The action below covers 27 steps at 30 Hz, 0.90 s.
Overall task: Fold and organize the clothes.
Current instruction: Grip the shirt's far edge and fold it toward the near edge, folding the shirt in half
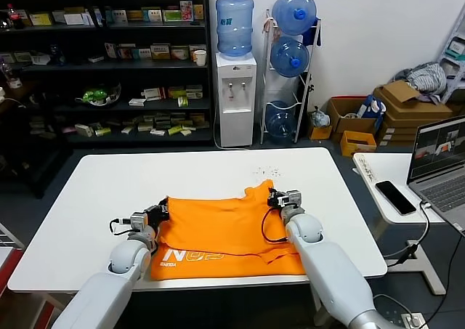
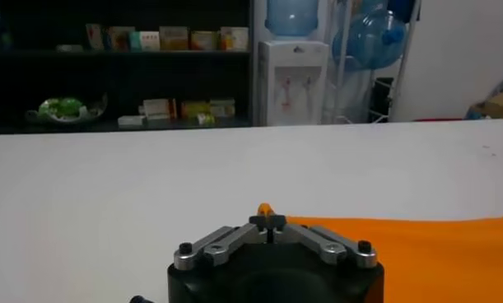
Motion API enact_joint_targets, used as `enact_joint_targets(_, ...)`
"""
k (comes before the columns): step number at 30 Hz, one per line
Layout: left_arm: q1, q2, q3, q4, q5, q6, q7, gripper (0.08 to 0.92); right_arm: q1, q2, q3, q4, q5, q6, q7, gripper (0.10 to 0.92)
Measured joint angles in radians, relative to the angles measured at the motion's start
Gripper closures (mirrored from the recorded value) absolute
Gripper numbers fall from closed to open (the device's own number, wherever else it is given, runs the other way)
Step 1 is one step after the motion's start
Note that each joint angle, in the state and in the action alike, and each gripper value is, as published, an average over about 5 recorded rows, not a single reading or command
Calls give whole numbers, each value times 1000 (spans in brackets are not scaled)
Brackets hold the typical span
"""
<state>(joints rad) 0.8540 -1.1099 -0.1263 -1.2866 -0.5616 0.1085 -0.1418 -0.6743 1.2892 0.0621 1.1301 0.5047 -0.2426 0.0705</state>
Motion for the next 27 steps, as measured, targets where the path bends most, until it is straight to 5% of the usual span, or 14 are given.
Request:
enact_joint_targets(21, 372, 32, -158, -416, 108, 6, -21, 908, -461, -289, 90, 621, 79, -47, 134, 900)
enact_joint_targets(27, 458, 28, -190, -494, 133, 17, -19, 877, -569, -331, 130, 734, 81, -81, 147, 809)
